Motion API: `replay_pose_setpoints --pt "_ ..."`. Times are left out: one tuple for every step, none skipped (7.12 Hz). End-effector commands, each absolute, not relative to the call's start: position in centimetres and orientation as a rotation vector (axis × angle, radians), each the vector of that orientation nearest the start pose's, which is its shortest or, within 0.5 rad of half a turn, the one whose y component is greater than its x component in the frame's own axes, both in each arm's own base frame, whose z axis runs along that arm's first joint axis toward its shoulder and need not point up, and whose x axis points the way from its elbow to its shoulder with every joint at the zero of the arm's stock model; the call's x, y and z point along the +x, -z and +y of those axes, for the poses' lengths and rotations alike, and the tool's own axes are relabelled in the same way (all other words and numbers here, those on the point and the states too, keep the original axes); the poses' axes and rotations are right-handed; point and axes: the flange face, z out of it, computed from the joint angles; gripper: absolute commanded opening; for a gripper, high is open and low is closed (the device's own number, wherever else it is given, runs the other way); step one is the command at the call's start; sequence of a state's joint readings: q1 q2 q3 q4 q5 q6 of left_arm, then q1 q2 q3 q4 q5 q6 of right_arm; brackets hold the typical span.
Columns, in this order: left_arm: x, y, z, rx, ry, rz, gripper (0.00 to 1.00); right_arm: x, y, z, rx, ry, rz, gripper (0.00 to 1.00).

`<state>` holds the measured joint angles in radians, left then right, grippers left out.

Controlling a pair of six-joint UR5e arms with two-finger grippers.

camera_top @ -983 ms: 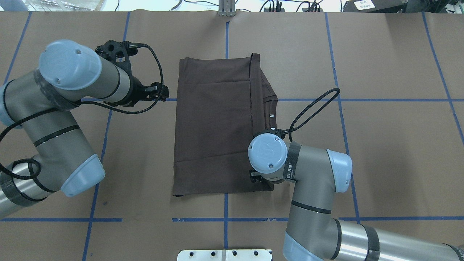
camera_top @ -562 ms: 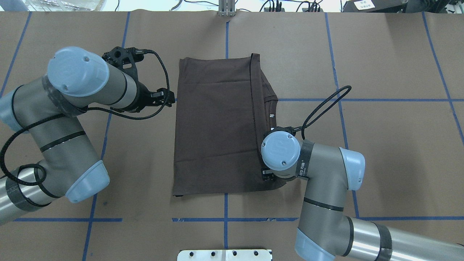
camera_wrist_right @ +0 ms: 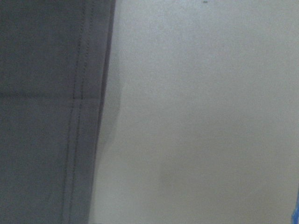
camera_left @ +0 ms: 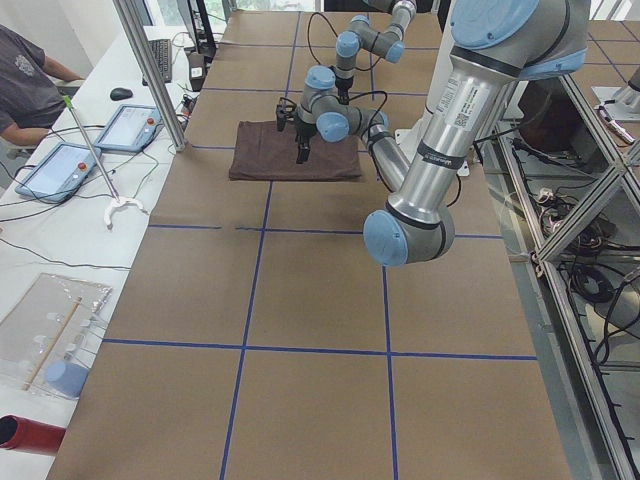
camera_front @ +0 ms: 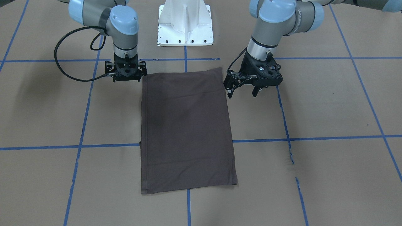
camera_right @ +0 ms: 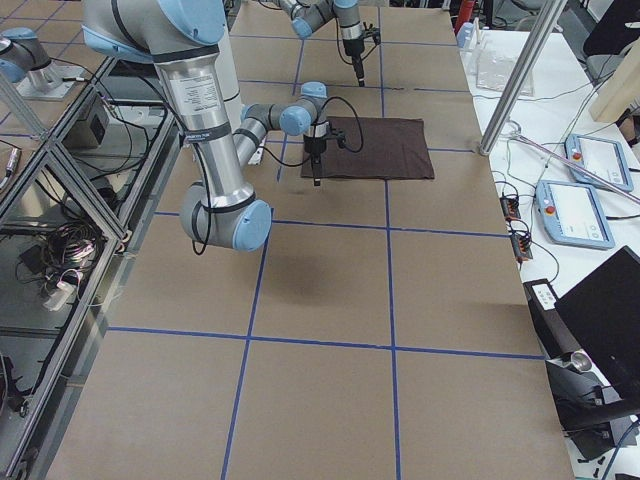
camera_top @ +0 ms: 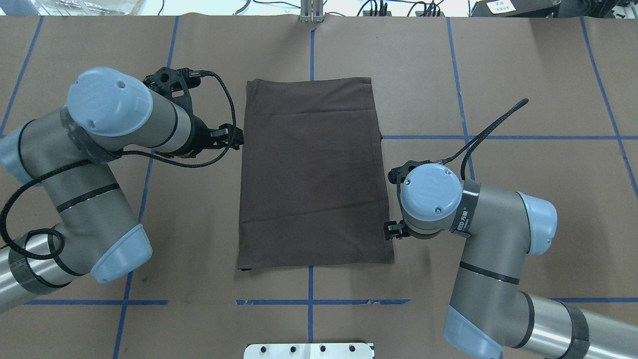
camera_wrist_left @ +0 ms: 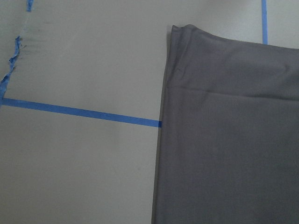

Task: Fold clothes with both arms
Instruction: 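Move both grippers down to the shirt's edge nearest the robot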

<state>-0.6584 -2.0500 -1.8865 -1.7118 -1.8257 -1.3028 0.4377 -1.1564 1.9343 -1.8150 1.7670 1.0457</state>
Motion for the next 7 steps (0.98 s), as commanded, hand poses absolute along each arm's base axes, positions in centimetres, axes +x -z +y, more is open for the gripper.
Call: replay_pose_setpoints --pt "43.0 -24.2 -43.9 0.153 0.263 0.945 1.00 -46.7 -26.4 -36.0 0.092 0.124 -0.665 1.00" --pt "46.7 -25.1 -39.6 0.039 0.323 0.949 1.00 -45.9 -24.5 -35.8 0.109 0.121 -0.715 1.00" --pt "49.6 -25.0 -35.9 -0.053 0.373 0.951 1.00 -45.9 -23.3 -35.6 0.109 0.112 -0.778 1.00" --pt "51.3 -25.4 -33.2 -0.112 0.413 0.940 1.00 -45.9 -23.0 -35.6 0.105 0.090 -0.803 1.00" --pt "53.2 -26.9 -30.0 -0.121 0.435 0.906 1.00 -45.8 -22.8 -35.7 0.106 0.085 -0.812 1.00" --pt "53.8 -27.1 -29.2 -0.117 0.444 0.901 1.00 -45.8 -22.7 -35.7 0.108 0.083 -0.814 1.00" --pt "54.5 -27.5 -28.7 -0.127 0.446 0.889 0.98 -45.7 -22.7 -35.8 0.109 0.082 -0.815 1.00"
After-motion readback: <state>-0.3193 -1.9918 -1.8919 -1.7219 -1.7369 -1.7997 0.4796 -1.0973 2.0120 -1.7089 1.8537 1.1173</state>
